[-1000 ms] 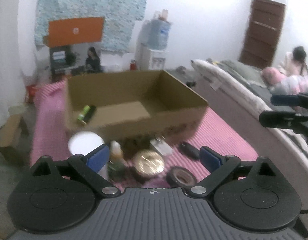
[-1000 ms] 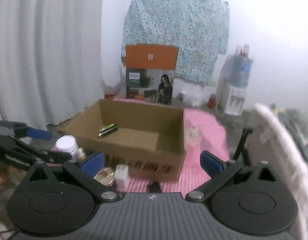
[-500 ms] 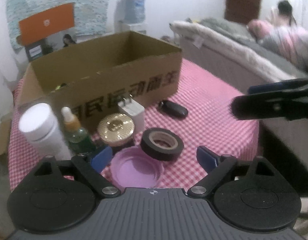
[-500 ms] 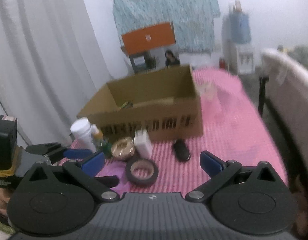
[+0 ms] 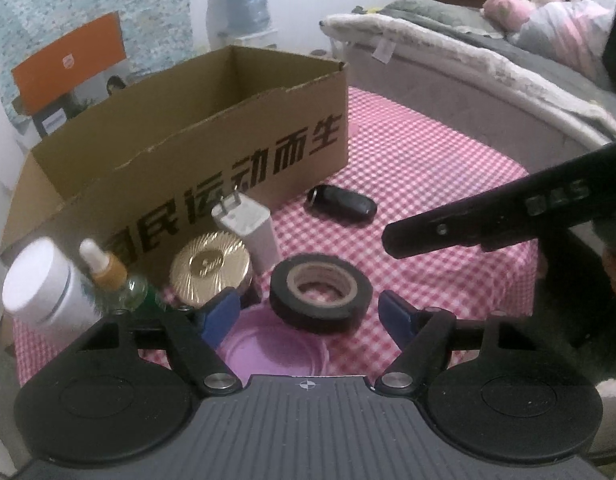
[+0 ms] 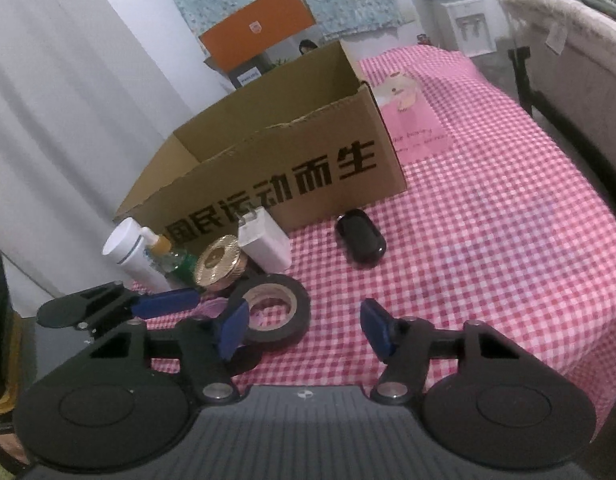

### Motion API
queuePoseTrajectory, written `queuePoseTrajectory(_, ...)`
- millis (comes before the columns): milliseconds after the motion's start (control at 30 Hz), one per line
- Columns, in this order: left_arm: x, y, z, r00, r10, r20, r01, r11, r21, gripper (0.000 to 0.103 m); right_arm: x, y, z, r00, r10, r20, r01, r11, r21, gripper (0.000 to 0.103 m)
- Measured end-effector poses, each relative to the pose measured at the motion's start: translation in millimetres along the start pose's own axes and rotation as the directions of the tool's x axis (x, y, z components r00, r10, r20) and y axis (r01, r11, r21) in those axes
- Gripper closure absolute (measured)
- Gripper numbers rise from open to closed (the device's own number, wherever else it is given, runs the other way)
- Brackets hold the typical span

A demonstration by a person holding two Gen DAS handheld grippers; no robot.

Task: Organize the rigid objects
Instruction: 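Move the open right tool back over the table objects, then grasp the black key fob with the right tool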

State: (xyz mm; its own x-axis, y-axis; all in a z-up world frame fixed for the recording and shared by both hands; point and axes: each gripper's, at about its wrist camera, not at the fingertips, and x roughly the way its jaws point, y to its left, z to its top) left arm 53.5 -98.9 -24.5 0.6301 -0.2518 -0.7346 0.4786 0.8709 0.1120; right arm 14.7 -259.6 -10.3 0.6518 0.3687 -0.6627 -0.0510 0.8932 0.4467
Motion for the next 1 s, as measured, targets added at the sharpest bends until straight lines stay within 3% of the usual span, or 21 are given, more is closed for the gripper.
queuePoseTrajectory(167, 11.0, -2.6, 17.2, 1.0, -0.018, 0.013, 0.018, 1.0, 0.013, 0.031, 11.4, -9.3, 17.1, 0.999, -0.036, 0.025, 0.036, 0.999, -0.023, 0.055)
queuePoseTrajectory(400, 39.3, -11.4, 40.4, 0.998, -0.061, -0.002, 0.061, 0.998, 0.015, 0.044, 33.6, -27.2, 42.6, 1.0, -0.016, 0.008, 0.016, 1.0, -0.016, 0.068)
queuePoseTrajectory(733, 82.0, -5.1, 55.8, 0.986, -0.119, -0.121, 0.11, 0.991, -0.075, 0.059, 74.7, -55.6, 65.1, 0.996, 0.052, -0.071, -0.048, 0.997, 0.056, 0.072)
queuePoseTrajectory(1000, 86.1, -10.3, 59.5, 0.986, -0.11, -0.125, 0.104, 0.993, -0.054, 0.061, 89.0, -67.1, 68.3, 0.979, 0.153, -0.131, -0.138, 0.984, 0.116, 0.074)
